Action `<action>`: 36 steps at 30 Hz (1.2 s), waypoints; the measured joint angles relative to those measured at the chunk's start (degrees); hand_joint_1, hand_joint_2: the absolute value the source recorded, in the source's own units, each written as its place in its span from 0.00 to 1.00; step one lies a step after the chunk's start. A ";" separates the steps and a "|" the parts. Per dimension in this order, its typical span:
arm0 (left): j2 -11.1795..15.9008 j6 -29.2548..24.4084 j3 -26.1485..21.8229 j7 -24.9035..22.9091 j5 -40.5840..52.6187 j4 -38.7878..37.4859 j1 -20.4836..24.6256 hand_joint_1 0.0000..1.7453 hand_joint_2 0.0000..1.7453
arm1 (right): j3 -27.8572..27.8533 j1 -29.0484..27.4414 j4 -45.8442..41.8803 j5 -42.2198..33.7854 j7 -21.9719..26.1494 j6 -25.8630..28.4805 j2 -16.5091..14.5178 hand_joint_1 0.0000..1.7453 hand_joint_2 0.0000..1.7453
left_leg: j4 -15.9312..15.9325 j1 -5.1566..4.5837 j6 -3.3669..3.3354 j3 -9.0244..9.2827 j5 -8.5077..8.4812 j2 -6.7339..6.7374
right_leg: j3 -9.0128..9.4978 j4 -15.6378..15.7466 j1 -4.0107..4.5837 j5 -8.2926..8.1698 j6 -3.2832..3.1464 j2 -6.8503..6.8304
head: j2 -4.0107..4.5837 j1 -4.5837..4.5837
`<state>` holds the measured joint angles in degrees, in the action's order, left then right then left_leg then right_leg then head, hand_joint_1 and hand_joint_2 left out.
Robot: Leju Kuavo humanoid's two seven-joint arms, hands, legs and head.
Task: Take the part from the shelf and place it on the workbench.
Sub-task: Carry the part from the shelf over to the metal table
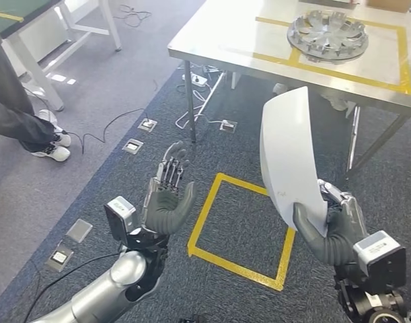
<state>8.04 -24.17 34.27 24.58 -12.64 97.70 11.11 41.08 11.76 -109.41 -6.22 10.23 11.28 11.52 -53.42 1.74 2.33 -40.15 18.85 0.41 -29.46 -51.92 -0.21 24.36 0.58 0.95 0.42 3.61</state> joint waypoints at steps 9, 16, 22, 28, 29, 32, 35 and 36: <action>-0.57 0.05 0.00 -0.16 0.04 0.16 0.51 0.00 1.00 | -0.03 -0.24 -0.27 0.06 0.20 0.02 -0.01 1.00 1.00 | -0.28 -1.45 -4.14 3.35 0.85 -0.19 | -6.84 -17.85 -0.36 12.08 1.25 -0.63 | 0.00 -0.88; -0.69 0.06 0.00 -0.19 0.13 0.14 0.50 0.00 1.00 | -0.08 -0.76 -0.27 0.05 0.23 -0.06 0.00 1.00 1.00 | -0.09 -2.72 -4.43 7.16 3.60 -0.46 | -2.94 -5.39 1.28 1.86 -1.59 -0.67 | 0.00 -0.88; -0.78 0.17 0.00 -0.18 0.42 0.21 0.67 0.00 1.00 | -0.13 -0.76 -0.39 0.07 0.42 -0.58 -0.05 1.00 1.00 | -1.30 -2.70 -3.09 7.50 5.18 -0.57 | 0.30 -0.80 1.46 0.46 -2.22 -0.47 | 0.00 -1.06; -0.71 0.17 0.00 -0.22 0.70 0.27 0.29 0.00 1.00 | -0.17 -0.90 -0.44 0.22 0.50 -0.85 -0.09 1.00 1.00 | -17.82 -2.35 -2.07 -4.28 7.58 -0.59 | 3.67 -0.32 1.29 3.10 -2.61 -0.31 | 0.00 -0.65; -0.70 0.17 0.00 -0.24 0.72 0.27 0.25 0.00 1.00 | -0.16 -0.94 -0.44 0.25 0.51 -0.86 -0.09 1.00 1.00 | -15.19 -2.38 -2.21 -3.82 4.95 -0.60 | 4.67 -0.31 1.30 3.84 -2.56 -0.24 | 0.00 -0.60; -0.67 0.19 0.00 -0.28 0.75 0.27 0.27 0.00 1.00 | -0.19 -0.86 -0.44 0.25 0.55 -0.86 -0.09 1.00 1.00 | -3.44 -2.81 -3.33 0.74 -1.98 -0.65 | 6.76 -0.02 1.26 6.06 -2.31 -0.18 | 0.01 -0.92; -0.66 0.21 0.00 -0.35 0.80 0.37 0.42 0.00 1.00 | -0.20 -0.79 -0.47 0.26 0.60 -0.87 -0.09 1.00 1.00 | 0.06 -3.44 -4.40 2.72 -0.33 -0.75 | 7.95 1.17 0.84 6.90 -1.45 -0.19 | 0.01 -1.27; -0.66 0.21 0.00 -0.34 0.81 0.44 0.44 0.00 1.00 | -0.21 -0.82 -0.49 0.26 0.58 -0.89 -0.09 1.00 1.00 | 0.78 -3.34 -4.68 3.44 0.37 -0.81 | 8.34 1.16 0.75 6.96 -1.20 -0.22 | 0.00 -0.90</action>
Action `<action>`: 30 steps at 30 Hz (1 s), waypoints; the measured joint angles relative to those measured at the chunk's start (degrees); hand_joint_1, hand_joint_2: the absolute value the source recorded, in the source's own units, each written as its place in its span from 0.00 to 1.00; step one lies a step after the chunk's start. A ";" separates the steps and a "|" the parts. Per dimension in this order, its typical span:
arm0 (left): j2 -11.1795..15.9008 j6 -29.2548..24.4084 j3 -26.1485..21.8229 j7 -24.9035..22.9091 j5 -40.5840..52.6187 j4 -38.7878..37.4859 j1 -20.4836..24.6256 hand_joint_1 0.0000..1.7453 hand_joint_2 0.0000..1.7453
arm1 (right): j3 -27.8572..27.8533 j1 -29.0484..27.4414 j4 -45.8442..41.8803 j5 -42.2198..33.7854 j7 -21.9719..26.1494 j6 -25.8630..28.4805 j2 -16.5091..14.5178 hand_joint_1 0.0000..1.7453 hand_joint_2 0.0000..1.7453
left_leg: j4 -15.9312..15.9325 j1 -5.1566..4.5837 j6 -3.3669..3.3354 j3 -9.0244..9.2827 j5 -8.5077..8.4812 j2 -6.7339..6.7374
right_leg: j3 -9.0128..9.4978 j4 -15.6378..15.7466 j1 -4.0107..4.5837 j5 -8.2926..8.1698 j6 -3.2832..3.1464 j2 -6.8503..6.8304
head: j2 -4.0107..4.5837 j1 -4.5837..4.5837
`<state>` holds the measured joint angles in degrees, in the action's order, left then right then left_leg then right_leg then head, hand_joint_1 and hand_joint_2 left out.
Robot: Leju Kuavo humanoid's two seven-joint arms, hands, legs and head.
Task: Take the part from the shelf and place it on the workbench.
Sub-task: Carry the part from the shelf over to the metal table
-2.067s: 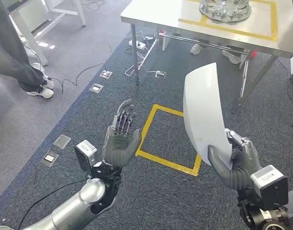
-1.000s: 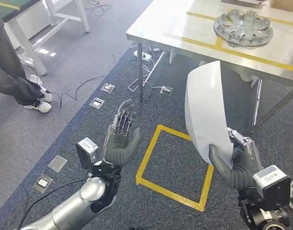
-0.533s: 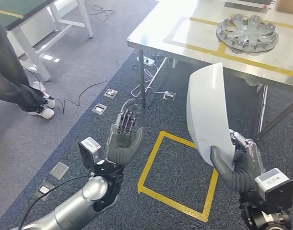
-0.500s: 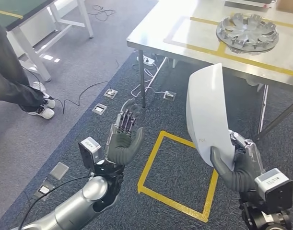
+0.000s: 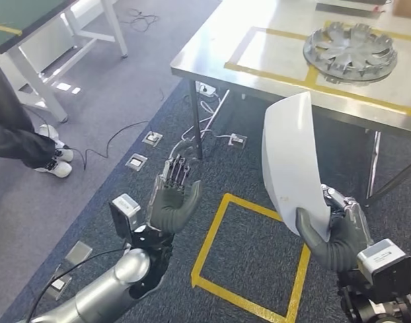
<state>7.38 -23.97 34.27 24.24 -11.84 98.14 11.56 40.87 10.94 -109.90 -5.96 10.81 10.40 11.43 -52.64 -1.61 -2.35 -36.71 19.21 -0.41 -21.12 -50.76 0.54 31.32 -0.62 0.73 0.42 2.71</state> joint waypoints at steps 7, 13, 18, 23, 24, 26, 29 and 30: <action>0.07 0.04 0.00 0.01 0.02 -0.06 -0.24 0.00 1.00 | -0.01 -0.26 0.24 0.03 0.01 0.01 0.01 1.00 1.00 | 0.56 1.24 -0.35 7.32 5.63 -0.18 | -17.40 -21.14 -0.99 3.66 2.21 -0.31 | 0.00 -0.15; -0.03 0.14 0.01 -0.04 -0.03 -0.08 -0.11 0.00 1.00 | -0.01 -0.25 0.39 0.01 -0.02 0.03 0.00 1.00 1.00 | 0.71 1.98 1.33 15.93 12.70 -0.40 | -17.71 -5.61 -1.67 -10.73 2.85 -1.13 | 0.00 -0.81; -0.10 0.34 0.07 0.09 0.01 0.21 0.47 0.00 1.00 | -0.15 -0.09 0.19 0.00 0.02 0.03 -0.01 1.00 1.00 | -6.97 2.27 2.82 11.66 9.58 -0.16 | -15.79 -4.24 -1.32 -12.11 0.70 -0.83 | 0.00 -0.44; 0.01 0.40 0.07 0.07 -0.07 0.14 0.40 0.00 1.00 | -0.17 -0.15 0.19 0.02 0.04 -0.05 0.01 1.00 1.00 | -20.56 2.21 3.13 -3.39 15.45 -0.04 | -11.11 -2.78 -1.10 -9.11 -0.22 -0.39 | 0.00 0.47; 0.03 0.43 0.07 0.07 -0.10 0.10 0.40 0.00 1.00 | -0.17 -0.15 0.20 0.01 0.06 -0.01 0.01 1.00 1.00 | -19.50 2.17 2.96 -4.32 17.14 -0.05 | -10.21 -2.77 -1.03 -8.44 -0.26 -0.26 | 0.00 0.55; 0.03 0.48 0.07 0.07 -0.16 0.02 0.40 0.00 1.00 | -0.17 -0.16 0.22 -0.03 0.11 0.07 0.00 1.00 1.00 | -15.54 2.07 2.57 -4.60 16.61 -0.05 | -8.60 -2.78 -0.90 -7.28 -0.27 -0.03 | 0.00 0.72; 0.04 0.49 0.07 0.03 -0.21 -0.03 0.44 0.00 1.00 | -0.15 -0.16 0.27 -0.09 0.22 0.18 -0.01 1.00 1.00 | -5.22 1.57 1.49 -2.82 6.02 -0.09 | -6.73 -2.91 -0.60 -5.43 -0.03 0.34 | 0.00 0.95; 0.05 0.49 0.07 0.00 -0.22 -0.05 0.44 0.00 1.00 | -0.15 -0.18 0.30 -0.11 0.25 0.24 -0.01 1.00 1.00 | -2.78 1.38 1.22 -2.34 2.94 -0.16 | -6.52 -3.02 -0.44 -4.67 0.16 0.50 | 0.00 0.94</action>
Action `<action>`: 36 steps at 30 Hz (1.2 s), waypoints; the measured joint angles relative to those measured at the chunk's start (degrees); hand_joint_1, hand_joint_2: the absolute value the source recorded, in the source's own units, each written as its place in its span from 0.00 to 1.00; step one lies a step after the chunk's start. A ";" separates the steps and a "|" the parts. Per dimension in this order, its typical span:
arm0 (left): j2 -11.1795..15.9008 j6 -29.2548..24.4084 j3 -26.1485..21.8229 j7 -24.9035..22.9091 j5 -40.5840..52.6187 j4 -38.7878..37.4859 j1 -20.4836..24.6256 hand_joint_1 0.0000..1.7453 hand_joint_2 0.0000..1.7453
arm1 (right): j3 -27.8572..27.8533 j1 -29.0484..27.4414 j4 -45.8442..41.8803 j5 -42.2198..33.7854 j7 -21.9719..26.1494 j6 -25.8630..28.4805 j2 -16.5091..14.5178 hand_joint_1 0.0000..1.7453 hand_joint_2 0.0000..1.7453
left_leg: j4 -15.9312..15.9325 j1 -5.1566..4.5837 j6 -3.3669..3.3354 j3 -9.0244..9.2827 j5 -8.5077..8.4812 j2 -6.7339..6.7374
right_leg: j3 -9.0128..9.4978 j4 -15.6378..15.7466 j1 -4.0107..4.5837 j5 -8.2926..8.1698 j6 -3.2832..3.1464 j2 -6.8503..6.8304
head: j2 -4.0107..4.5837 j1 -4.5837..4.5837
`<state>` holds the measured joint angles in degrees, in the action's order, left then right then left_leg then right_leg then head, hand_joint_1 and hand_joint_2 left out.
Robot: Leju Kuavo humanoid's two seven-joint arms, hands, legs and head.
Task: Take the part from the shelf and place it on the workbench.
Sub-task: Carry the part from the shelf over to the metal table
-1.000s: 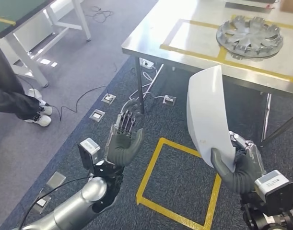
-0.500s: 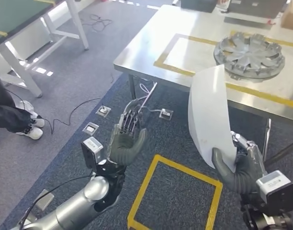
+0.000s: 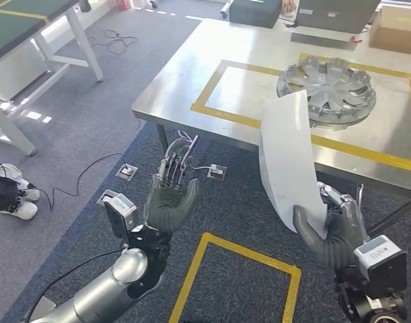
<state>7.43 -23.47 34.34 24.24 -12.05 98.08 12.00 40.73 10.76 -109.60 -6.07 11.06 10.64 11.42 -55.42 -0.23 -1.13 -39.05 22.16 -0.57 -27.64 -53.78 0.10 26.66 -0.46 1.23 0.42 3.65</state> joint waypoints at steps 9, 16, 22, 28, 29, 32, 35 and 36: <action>-0.17 0.02 0.02 -0.04 0.07 -0.03 0.19 0.00 1.00 | -0.05 -0.18 0.03 -0.03 0.20 0.25 0.01 1.00 1.00 | 1.48 -0.03 -1.27 3.50 -1.63 -0.07 | -7.26 -16.37 -0.07 9.87 1.68 -0.64 | 0.00 -0.88; -0.20 0.01 0.01 -0.15 0.07 -0.05 0.21 0.00 1.00 | -0.06 -0.23 0.08 -0.07 0.19 0.33 0.01 1.00 1.00 | 1.52 -0.43 -0.77 6.74 1.14 -0.54 | -3.03 -0.60 0.33 -1.72 0.38 -0.66 | 0.00 -0.97; -0.20 0.43 0.02 -0.42 0.23 -0.02 0.31 0.00 1.00 | -0.12 -0.13 0.01 -0.10 0.23 0.68 0.00 1.00 1.00 | -4.26 -0.38 0.92 4.12 4.40 -0.37 | -0.78 1.15 -0.15 -1.37 -0.77 -0.62 | 0.00 -0.68; -0.12 0.53 0.02 -0.44 0.25 -0.08 -0.01 0.00 1.00 | -0.12 -0.37 0.05 -0.10 0.24 0.78 0.01 1.00 1.00 | -11.07 0.63 1.79 -2.78 2.15 0.17 | 1.93 1.22 -0.14 1.15 -0.65 -0.65 | 0.00 -0.15; -0.12 0.55 0.02 -0.44 0.25 -0.09 0.01 0.00 1.00 | -0.12 -0.37 0.05 -0.10 0.25 0.83 0.01 1.00 1.00 | -6.83 0.71 1.74 -0.95 -0.12 0.30 | 2.48 1.27 -0.15 1.82 -0.46 -0.64 | 0.00 -0.16; -0.15 0.63 0.02 -0.48 0.24 -0.17 0.15 0.00 1.00 | -0.13 -0.30 -0.01 -0.09 0.32 1.06 0.01 1.00 1.00 | 0.79 0.36 1.02 2.74 -1.33 0.44 | 3.46 1.54 -0.08 3.44 0.51 -0.66 | 0.00 -0.51; -0.22 0.56 0.02 -0.52 0.27 -0.17 0.26 0.00 1.00 | -0.19 -0.42 -0.16 -0.09 0.29 1.17 0.01 1.00 1.00 | 1.52 0.25 -0.23 4.27 0.17 0.16 | 4.38 0.34 -0.23 3.78 1.38 -0.79 | 0.00 -0.73; -0.26 0.53 0.02 -0.55 0.27 -0.17 0.28 0.00 1.00 | -0.23 -0.39 -0.25 -0.09 0.24 1.20 0.01 1.00 1.00 | 1.61 0.30 -0.56 5.10 0.66 0.13 | 3.05 -2.15 -0.30 3.81 1.58 -0.87 | 0.00 -0.85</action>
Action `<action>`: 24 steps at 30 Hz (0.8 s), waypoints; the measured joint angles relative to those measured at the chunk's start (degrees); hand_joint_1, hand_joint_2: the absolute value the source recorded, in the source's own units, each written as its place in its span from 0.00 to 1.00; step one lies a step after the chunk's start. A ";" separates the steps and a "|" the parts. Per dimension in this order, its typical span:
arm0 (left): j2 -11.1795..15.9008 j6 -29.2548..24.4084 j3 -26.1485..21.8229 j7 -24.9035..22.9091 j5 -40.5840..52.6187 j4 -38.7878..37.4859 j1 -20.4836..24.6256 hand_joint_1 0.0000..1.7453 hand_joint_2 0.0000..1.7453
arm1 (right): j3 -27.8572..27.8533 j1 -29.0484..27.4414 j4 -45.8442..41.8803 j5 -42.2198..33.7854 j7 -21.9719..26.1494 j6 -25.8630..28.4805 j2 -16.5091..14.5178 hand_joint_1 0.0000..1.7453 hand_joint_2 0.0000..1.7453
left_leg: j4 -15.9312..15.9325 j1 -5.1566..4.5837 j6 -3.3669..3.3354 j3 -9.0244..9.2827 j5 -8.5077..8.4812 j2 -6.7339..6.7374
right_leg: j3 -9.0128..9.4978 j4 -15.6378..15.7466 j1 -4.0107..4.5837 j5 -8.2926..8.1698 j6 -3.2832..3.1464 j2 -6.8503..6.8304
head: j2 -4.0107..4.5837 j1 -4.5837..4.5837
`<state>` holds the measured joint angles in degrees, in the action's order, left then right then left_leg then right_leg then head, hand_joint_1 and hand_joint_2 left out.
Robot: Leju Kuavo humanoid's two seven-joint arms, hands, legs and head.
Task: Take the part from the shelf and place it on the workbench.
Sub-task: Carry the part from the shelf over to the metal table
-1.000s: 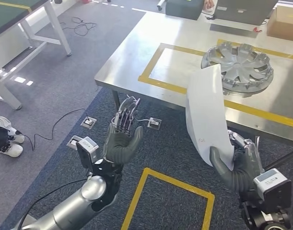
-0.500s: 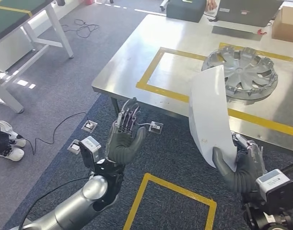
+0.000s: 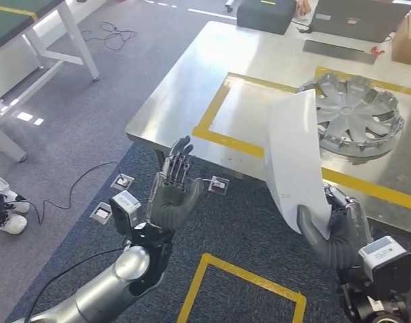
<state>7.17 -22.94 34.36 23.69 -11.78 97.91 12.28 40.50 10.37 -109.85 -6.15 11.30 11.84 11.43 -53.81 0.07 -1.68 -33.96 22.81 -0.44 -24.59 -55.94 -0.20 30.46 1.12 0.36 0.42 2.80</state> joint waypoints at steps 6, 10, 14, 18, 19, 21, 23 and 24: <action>-0.17 0.15 0.12 -0.07 -0.02 -0.02 -0.08 0.00 1.00 | -0.14 -0.52 -0.14 0.20 -0.78 0.55 0.00 1.00 1.00 | 0.14 0.02 -0.62 6.00 4.51 -0.21 | -14.58 -15.58 -0.07 6.25 0.47 -0.10 | 0.00 -0.47; -0.20 0.15 0.16 -0.18 -0.02 -0.07 -0.11 0.00 1.00 | -0.29 -0.59 -0.13 0.20 -0.94 0.58 0.02 1.00 1.00 | 0.30 -0.11 -0.12 10.68 8.45 -0.47 | -14.59 -3.01 0.13 -5.87 -0.16 -0.09 | 0.00 -0.79; -0.24 0.06 0.22 -0.30 0.08 0.12 0.06 0.00 1.00 | -0.33 -0.40 -0.51 0.13 -1.02 0.46 0.02 1.00 1.00 | 0.94 -0.22 1.03 11.71 9.07 -0.70 | -13.05 0.22 0.33 -10.05 -1.08 0.21 | 0.00 -0.65; -0.16 0.06 0.24 -0.27 0.28 0.19 0.08 0.00 1.00 | -0.42 -0.17 -0.63 -0.01 -1.06 0.31 0.13 1.00 1.00 | -11.25 -0.23 1.66 4.28 5.74 -0.35 | -10.17 1.47 0.17 -8.40 -1.91 0.26 | 0.00 -0.31; -0.11 0.07 0.24 -0.28 0.32 0.17 0.01 0.00 1.00 | -0.40 -0.11 -0.62 -0.06 -1.07 0.31 0.13 1.00 1.00 | -15.28 -0.24 1.72 0.69 5.74 -0.31 | -9.45 1.71 0.17 -7.91 -2.03 0.23 | 0.00 -0.25; 0.02 0.08 0.25 -0.28 0.38 0.12 -0.17 0.00 1.00 | -0.38 0.00 -0.55 -0.17 -1.11 0.23 0.13 1.00 1.00 | -20.58 -0.23 1.83 -6.39 9.11 -0.23 | -7.23 2.11 0.17 -6.55 -2.15 0.25 | 0.00 -0.09; 0.14 0.11 0.27 -0.28 0.45 0.08 -0.27 0.00 1.00 | -0.37 0.14 -0.40 -0.30 -1.14 0.16 0.13 1.00 1.00 | -20.44 -0.21 1.87 -10.36 13.88 -0.17 | -4.73 2.27 0.16 -4.96 -2.11 0.43 | 0.00 0.13; 0.17 0.14 0.29 -0.26 0.54 0.08 -0.26 0.00 1.00 | -0.40 0.25 -0.31 -0.35 -1.13 0.22 0.13 1.00 1.00 | -17.65 -0.22 1.75 -10.49 14.31 -0.16 | -3.44 2.28 0.19 -4.02 -2.04 0.59 | 0.00 0.27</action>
<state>7.34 -22.81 34.65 23.43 -11.25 97.99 12.03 40.09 10.62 -110.16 -6.50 10.17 12.06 11.56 -71.46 -0.15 0.07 -44.45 37.13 -0.59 -28.02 -53.66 -0.01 26.44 -0.93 0.96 0.42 3.07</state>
